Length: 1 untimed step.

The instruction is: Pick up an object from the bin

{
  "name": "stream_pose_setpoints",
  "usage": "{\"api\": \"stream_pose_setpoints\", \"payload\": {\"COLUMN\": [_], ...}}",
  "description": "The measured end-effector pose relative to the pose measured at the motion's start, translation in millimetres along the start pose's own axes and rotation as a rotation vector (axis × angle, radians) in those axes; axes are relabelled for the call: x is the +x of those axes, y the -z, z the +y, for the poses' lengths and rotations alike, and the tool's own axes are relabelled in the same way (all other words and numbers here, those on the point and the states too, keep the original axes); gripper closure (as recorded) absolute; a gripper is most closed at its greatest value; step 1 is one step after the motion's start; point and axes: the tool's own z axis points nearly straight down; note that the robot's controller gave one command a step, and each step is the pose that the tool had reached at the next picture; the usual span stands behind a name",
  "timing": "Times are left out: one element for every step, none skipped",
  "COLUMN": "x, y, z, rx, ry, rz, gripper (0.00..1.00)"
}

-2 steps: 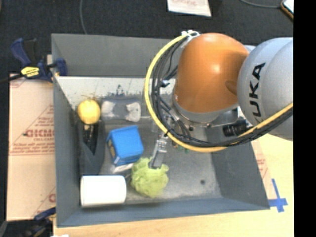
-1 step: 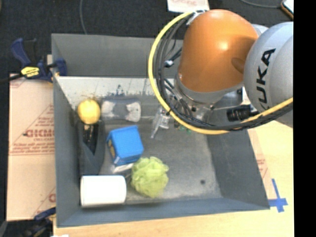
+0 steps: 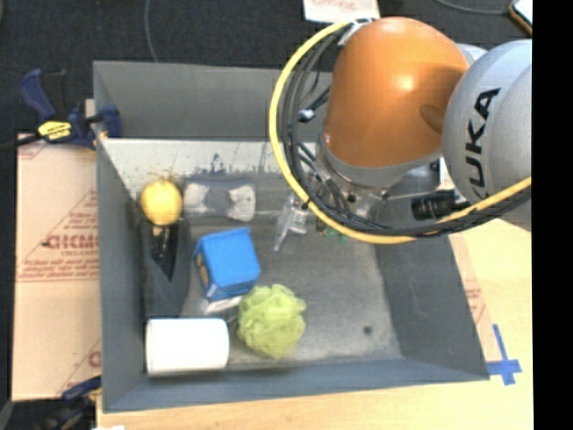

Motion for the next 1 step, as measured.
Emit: {"api": "stream_pose_setpoints", "payload": {"x": [-6.3], "y": [-25.7], "z": [34.7], "rx": [-0.001], "ry": [-0.176], "rz": [-0.001], "gripper": [1.0]}}
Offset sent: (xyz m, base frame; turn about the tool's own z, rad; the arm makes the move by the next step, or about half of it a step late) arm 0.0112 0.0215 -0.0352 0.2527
